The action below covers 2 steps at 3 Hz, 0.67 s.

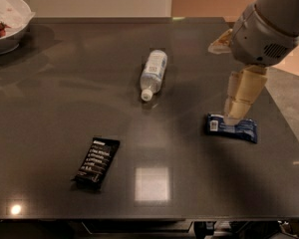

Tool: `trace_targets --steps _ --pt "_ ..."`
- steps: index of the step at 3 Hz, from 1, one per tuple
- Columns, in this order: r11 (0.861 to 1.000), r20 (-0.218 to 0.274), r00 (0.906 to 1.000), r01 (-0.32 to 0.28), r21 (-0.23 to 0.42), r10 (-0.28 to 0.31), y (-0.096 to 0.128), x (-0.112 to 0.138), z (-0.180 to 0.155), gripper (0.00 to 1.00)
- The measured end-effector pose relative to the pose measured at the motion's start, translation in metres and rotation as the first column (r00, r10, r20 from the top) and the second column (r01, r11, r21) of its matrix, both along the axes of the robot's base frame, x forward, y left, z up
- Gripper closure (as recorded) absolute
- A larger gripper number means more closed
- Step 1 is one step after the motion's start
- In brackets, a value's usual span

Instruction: Move rxbar chocolate near rxbar blueberry

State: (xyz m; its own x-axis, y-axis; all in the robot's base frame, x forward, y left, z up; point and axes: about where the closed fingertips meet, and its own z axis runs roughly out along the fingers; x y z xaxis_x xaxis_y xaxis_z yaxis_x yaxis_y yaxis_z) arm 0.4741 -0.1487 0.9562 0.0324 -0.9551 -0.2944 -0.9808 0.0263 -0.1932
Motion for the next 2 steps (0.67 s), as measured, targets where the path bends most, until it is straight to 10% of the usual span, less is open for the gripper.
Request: trace_targets --steps 1,2 --pt "0.984 -0.019 0.9856 -0.166 0.069 0.168 0.045 0.012 -0.014 0.00" --pt "0.939 -0.022 0.9450 -0.321 0.123 0.326 0.084 0.011 -0.023 0.00"
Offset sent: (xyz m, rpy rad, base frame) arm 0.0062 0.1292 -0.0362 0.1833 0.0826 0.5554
